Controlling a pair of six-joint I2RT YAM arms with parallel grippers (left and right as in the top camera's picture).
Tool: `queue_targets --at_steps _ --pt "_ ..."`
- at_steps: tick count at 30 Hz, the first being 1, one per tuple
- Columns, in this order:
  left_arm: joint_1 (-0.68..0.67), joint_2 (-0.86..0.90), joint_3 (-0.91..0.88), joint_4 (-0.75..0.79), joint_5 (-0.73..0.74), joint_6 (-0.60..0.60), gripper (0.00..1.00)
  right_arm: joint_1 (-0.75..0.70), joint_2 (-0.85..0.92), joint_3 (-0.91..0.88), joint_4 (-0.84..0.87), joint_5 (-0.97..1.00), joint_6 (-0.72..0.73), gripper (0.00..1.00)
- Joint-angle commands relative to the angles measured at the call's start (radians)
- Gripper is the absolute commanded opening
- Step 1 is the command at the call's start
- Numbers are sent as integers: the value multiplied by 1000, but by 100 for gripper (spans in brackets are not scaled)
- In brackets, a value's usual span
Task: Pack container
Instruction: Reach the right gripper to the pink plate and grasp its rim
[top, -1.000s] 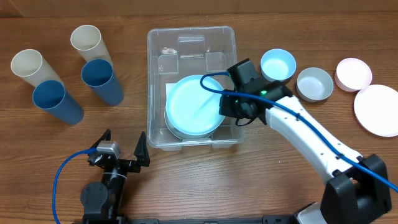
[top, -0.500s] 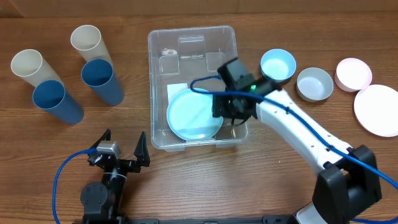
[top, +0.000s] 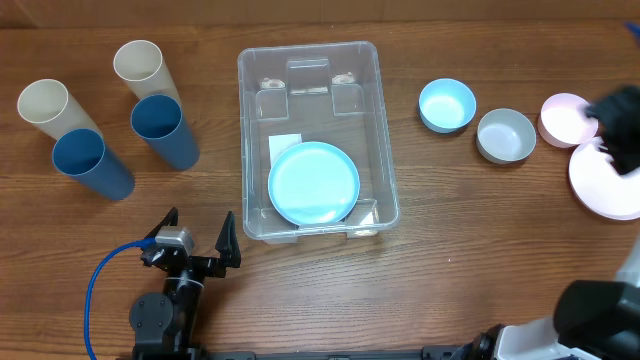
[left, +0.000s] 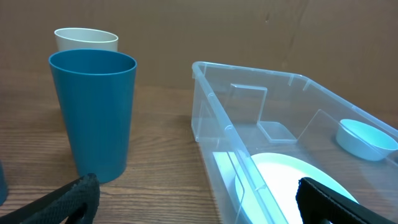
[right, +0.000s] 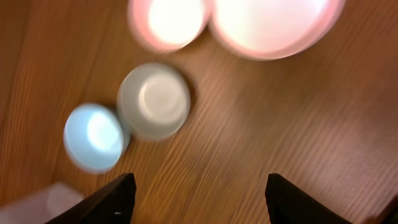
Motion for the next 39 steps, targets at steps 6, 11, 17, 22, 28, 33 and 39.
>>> queue_targets --at_steps 6,11,17,22,28,33,39 --pt "5 -8 -3 -1 13 -14 100 -342 25 -439 321 -50 20 69" --pt "5 -8 -3 -1 13 -14 100 -459 50 -643 585 -51 19 68" --pt "5 -8 -3 -2 13 -14 100 -459 180 -649 716 -50 19 66" --pt "5 -8 -3 -2 13 -14 100 -459 231 -649 803 -51 18 63" --pt "5 -8 -3 -1 13 -14 100 -459 335 -649 834 -66 15 46" --pt "5 -8 -3 -2 13 -14 100 -459 336 -647 820 -82 15 13" --pt "5 -8 -3 -1 13 -14 100 -459 333 -644 740 -172 23 4"
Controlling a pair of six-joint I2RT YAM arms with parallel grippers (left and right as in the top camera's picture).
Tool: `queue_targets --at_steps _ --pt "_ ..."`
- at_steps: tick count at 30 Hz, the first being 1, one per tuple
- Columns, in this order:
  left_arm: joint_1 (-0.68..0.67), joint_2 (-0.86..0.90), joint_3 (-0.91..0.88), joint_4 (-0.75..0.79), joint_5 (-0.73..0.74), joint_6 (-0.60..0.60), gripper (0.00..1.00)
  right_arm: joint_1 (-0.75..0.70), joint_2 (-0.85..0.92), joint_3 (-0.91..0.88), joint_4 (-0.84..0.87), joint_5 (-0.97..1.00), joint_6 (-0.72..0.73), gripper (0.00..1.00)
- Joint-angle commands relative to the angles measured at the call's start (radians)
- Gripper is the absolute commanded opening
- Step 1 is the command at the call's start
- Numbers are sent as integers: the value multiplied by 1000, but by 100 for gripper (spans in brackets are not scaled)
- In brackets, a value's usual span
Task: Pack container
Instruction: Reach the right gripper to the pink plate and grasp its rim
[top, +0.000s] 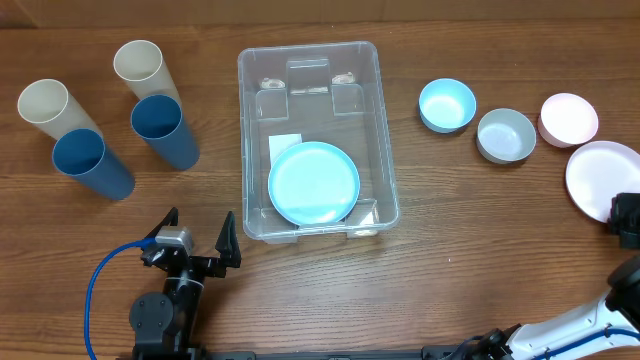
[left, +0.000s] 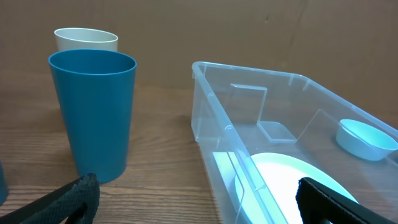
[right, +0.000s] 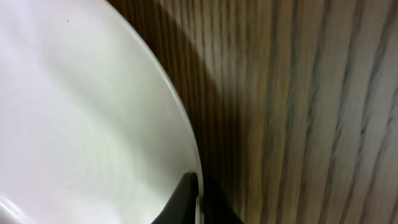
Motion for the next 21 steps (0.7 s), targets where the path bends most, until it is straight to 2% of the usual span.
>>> queue_targets --at_steps 1,14,16,18,21 --pt "5 -8 -3 -1 13 -14 100 8 31 -13 -61 -53 -5 4" --pt "5 -8 -3 -1 13 -14 100 8 -273 268 -385 -41 -13 4" --pt "5 -8 -3 -2 13 -14 100 8 -333 270 -401 -84 -15 4" --pt "5 -7 -3 -1 13 -14 100 24 -414 270 -402 -210 -51 4" --pt "5 -8 -3 -2 13 -14 100 148 -499 270 -409 -292 -111 4"
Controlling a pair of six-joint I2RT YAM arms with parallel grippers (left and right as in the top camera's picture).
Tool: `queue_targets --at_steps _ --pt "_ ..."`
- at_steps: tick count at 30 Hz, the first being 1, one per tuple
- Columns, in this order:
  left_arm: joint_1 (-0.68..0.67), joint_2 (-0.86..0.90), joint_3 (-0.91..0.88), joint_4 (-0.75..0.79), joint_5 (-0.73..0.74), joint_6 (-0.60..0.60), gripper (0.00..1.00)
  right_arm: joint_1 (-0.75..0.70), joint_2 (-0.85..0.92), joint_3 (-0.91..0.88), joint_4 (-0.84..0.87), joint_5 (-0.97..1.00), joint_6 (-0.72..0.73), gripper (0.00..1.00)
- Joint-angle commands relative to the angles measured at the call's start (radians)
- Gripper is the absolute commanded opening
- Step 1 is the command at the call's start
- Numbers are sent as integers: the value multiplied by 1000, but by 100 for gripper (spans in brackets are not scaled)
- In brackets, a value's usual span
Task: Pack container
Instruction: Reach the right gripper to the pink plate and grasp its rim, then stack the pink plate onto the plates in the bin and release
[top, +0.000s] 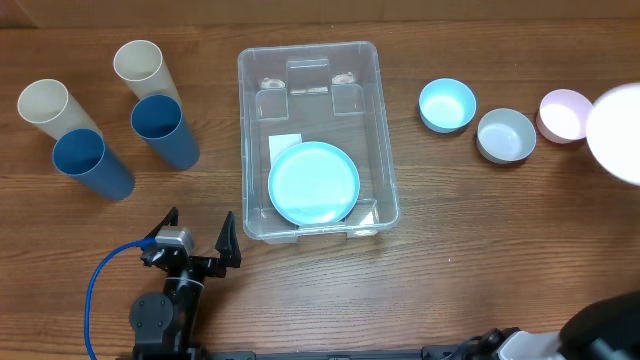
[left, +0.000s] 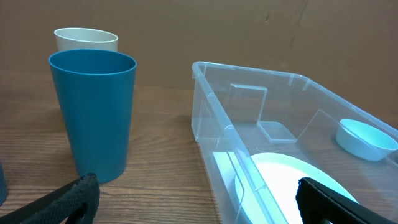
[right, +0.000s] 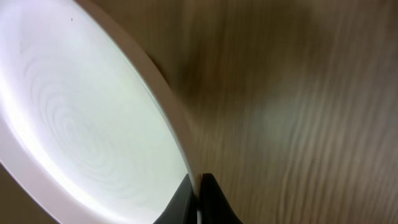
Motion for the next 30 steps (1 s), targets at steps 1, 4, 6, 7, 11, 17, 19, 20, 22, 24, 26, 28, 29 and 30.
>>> queue_targets --at_steps 1,4,6,7,11,17,19,20,22,24,26,28,29,30 --pt "5 -8 -3 -1 13 -14 100 209 -127 28 -13 -109 -92 4" --pt "5 -7 -3 -1 13 -14 100 459 -161 28 -20 -80 -111 4" --pt "5 -8 -3 -1 13 -14 100 652 -160 28 -19 -25 -106 4" --pt "5 -8 -3 -1 13 -14 100 735 -156 28 -13 5 -106 4" --pt "5 -8 -3 -1 13 -14 100 1075 -110 27 23 132 -93 4" --pt "5 -8 -3 -1 13 -14 100 1323 85 27 40 241 -77 4" --pt "5 -8 -3 -2 13 -14 100 1344 157 27 47 241 -77 4" --pt "5 -8 -3 -1 13 -14 100 1350 185 27 49 241 -77 4" --pt "5 -8 -3 -1 13 -14 100 1365 249 27 49 241 -77 4" --pt "5 -8 -3 -1 13 -14 100 1373 280 25 53 241 -77 4" --pt "5 -8 -3 -1 13 -14 100 1381 282 13 63 241 -78 4" --pt "5 -8 -3 -1 13 -14 100 1388 282 7 61 241 -82 4" --pt "5 -8 -3 -2 13 -14 100 1393 282 3 60 240 -82 4" --pt "5 -8 -3 -1 13 -14 100 1400 282 2 56 233 -91 7"
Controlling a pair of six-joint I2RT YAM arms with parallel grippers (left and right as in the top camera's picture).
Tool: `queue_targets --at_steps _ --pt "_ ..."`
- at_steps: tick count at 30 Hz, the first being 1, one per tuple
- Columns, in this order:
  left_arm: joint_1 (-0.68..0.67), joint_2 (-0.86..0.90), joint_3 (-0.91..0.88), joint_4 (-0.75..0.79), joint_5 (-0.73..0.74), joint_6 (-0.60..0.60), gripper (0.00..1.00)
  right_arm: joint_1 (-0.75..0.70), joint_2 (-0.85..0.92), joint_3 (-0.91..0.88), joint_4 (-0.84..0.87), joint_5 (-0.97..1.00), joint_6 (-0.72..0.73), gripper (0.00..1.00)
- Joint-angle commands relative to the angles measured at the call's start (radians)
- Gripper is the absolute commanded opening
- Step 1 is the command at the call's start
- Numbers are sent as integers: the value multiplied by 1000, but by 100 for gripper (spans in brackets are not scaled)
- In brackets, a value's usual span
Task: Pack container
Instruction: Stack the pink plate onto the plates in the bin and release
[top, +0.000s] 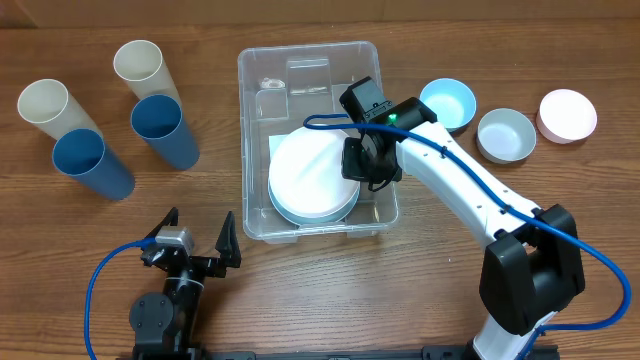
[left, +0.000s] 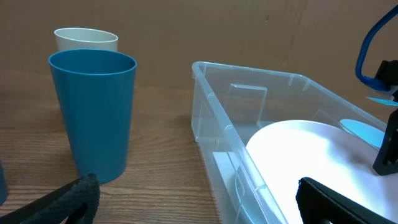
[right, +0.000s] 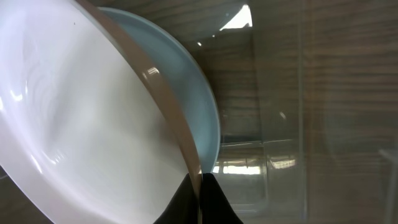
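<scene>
My right gripper (top: 362, 160) is shut on the rim of a pale pink plate (top: 312, 176) inside the clear plastic container (top: 306, 49). The plate hangs tilted over a light blue plate (right: 203, 115) that lies on the container's floor. In the right wrist view the gripper (right: 199, 184) pinches the pink plate (right: 74, 124) at its edge. From the left wrist the same plate (left: 305, 155) shows white inside the container (left: 214, 112). My left gripper (top: 198, 246) stands open near the table's front edge, left of the container, holding nothing.
A light blue bowl (top: 453, 100), a grey bowl (top: 506, 135) and a pink bowl (top: 567, 113) sit right of the container. Two cream cups (top: 138, 62) (top: 43, 101) and two blue cups (top: 160, 126) (top: 86, 161) stand at the left.
The pink plate was held high at the table's right edge, beside the pink bowl. Now my right gripper holds it inside the container, over the blue plate. The left arm has not moved.
My right gripper was open above the pink plate and bowls at the far right. Then it was down at the plate's rim on the table. Then the plate was held up off the table, and now it is in the container over the blue plate.
</scene>
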Motion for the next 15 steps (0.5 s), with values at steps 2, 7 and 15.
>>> queue_targets --at_steps 2,7,15 --pt "5 -8 -3 -2 13 -14 100 31 -11 -1 -18 -10 -34 31" --pt "5 -7 -3 -1 13 -14 100 42 -11 -1 -114 -20 -110 36" --pt "5 -8 -3 -1 13 -14 100 42 -11 22 -214 12 -177 42"
